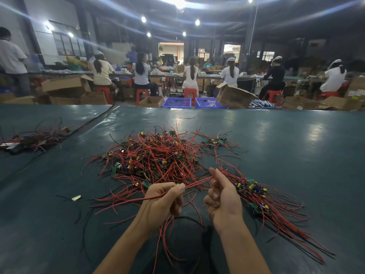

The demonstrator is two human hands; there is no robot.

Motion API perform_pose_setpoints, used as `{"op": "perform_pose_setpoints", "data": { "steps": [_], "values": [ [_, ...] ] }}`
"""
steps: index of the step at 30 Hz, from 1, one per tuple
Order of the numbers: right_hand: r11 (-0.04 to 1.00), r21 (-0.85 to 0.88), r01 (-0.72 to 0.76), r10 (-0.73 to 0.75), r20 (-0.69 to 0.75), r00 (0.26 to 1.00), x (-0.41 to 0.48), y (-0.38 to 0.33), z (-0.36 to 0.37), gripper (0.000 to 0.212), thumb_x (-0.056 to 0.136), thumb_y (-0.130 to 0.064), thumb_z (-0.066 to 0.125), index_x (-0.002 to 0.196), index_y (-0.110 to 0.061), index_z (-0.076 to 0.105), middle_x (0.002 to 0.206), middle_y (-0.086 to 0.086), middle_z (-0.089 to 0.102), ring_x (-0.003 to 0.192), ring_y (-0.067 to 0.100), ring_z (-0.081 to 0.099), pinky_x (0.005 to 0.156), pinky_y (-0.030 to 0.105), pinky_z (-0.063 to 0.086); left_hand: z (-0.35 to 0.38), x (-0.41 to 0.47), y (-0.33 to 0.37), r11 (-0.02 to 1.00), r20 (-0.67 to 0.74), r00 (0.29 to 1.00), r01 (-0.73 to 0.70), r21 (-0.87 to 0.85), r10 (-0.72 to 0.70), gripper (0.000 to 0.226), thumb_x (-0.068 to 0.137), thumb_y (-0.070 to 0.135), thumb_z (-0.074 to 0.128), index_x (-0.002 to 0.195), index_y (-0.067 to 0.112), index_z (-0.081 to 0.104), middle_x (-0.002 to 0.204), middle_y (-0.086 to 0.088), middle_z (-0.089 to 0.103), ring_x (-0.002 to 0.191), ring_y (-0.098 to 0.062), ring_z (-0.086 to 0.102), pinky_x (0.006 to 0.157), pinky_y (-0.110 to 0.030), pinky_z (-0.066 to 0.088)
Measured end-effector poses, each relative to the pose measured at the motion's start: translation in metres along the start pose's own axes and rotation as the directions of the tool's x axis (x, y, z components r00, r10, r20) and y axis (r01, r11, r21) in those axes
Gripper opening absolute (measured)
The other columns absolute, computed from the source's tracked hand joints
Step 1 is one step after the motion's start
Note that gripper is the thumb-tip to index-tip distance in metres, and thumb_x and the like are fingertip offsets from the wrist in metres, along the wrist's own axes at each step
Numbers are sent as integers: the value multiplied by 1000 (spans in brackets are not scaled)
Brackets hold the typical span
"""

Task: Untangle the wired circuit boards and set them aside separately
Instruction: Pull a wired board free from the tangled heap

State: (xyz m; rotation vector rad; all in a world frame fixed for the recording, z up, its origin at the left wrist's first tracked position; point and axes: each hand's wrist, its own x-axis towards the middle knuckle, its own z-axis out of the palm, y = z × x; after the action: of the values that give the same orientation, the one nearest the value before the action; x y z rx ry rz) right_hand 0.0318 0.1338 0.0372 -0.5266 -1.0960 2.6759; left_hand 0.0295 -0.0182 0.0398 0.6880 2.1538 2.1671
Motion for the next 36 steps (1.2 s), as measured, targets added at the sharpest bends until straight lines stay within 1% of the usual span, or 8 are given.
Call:
{"op": "perform_pose_setpoints", "data": {
  "steps": [6,10,16,20,23,28,33,36],
  "values": [
    [915,-377,141,-45,254,966,-13,19,12,55,71,-51,73,95,-2,74,59,-4,43,45,6,34,43,18,31,-8,4,-2,998,-11,1000,-5,-59,4,37,87,30,61,57,8,63,52,-12,56,46,-21,53,49,-27,44],
    [901,-389,191,-56,332,942,-22,27,21,26,74,-37,72,76,-13,81,73,11,73,65,16,66,61,25,55,-7,5,-5,997,-14,1000,11,-76,-13,44,82,34,61,75,-9,67,60,-15,61,54,-19,56,52,-24,47],
    [894,-359,270,-275,37,961,-13,9,10,35,94,-29,64,63,-17,76,51,1,59,39,6,46,34,18,34,-6,5,-10,974,71,971,229,-2,-228,46,68,54,64,82,12,75,63,-7,68,54,-14,60,54,-21,48],
    [935,-193,299,-347,-302,888,2,-17,-11,30,95,-29,63,70,-15,67,57,-4,60,38,0,46,32,16,34,-5,5,-14,969,19,980,190,159,-196,41,78,51,59,85,12,73,64,-7,70,54,-16,63,53,-21,49],
    [971,-79,224,-234,-469,852,11,-28,-26,25,96,-28,63,75,-14,62,71,-2,63,45,3,46,33,16,32,-12,4,-19,904,-93,994,92,417,-58,22,91,37,61,78,22,71,64,3,70,57,-9,65,60,-26,54],
    [990,-17,137,-126,-521,844,16,-29,-30,15,91,-13,65,76,-11,61,83,0,67,57,7,51,40,19,36,-39,6,-25,682,-300,934,90,726,195,9,87,19,65,89,26,70,68,16,63,61,-1,59,58,-29,53],
    [986,-60,158,-168,-456,874,14,-21,-22,13,92,-11,62,79,-14,64,89,-2,70,59,8,52,45,21,39,-62,10,-34,524,-237,971,213,825,-23,25,85,15,61,108,26,66,98,9,60,93,-11,56,81,-33,52],
    [987,-70,147,-163,-431,887,13,-17,-20,6,93,-10,61,90,-13,65,94,-1,71,61,9,52,48,22,40,-60,10,-37,439,-244,969,205,875,33,27,85,14,60,107,27,66,104,8,59,102,-16,53,86,-33,48]
  ]
}}
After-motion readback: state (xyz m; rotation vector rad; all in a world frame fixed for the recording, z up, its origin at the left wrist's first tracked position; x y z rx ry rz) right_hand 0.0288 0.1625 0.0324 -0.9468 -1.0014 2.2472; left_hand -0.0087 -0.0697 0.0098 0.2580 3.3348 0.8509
